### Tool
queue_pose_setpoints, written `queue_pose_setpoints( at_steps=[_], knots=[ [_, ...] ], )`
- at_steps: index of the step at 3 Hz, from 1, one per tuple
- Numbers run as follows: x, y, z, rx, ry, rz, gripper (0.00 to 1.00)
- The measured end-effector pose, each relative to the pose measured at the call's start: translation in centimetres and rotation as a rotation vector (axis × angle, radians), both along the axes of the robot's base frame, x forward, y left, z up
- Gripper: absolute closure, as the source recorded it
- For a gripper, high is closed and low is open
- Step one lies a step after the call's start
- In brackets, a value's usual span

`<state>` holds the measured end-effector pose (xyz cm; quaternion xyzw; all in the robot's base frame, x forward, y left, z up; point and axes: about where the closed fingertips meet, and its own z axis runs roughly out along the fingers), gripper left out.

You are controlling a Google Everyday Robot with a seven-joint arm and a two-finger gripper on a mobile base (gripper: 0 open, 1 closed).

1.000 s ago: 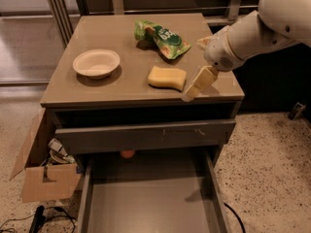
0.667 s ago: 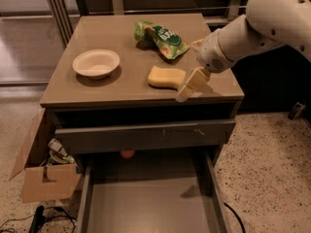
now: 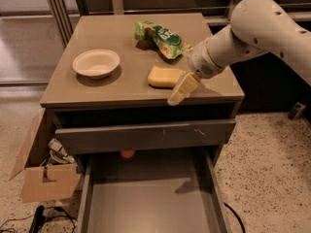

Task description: Place sponge into middle drawer

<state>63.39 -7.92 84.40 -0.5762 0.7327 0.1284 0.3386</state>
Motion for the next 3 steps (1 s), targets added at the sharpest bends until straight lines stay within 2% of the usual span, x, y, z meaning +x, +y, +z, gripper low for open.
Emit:
queue_pose_setpoints(
  at_steps=[2,3],
  knots=[
    [1.83,1.59,-1.87,-0.003,0.032,-0.013,0.0],
    [1.83,1.63,-1.88,-0.003,0.032,-0.013,0.19]
  ],
)
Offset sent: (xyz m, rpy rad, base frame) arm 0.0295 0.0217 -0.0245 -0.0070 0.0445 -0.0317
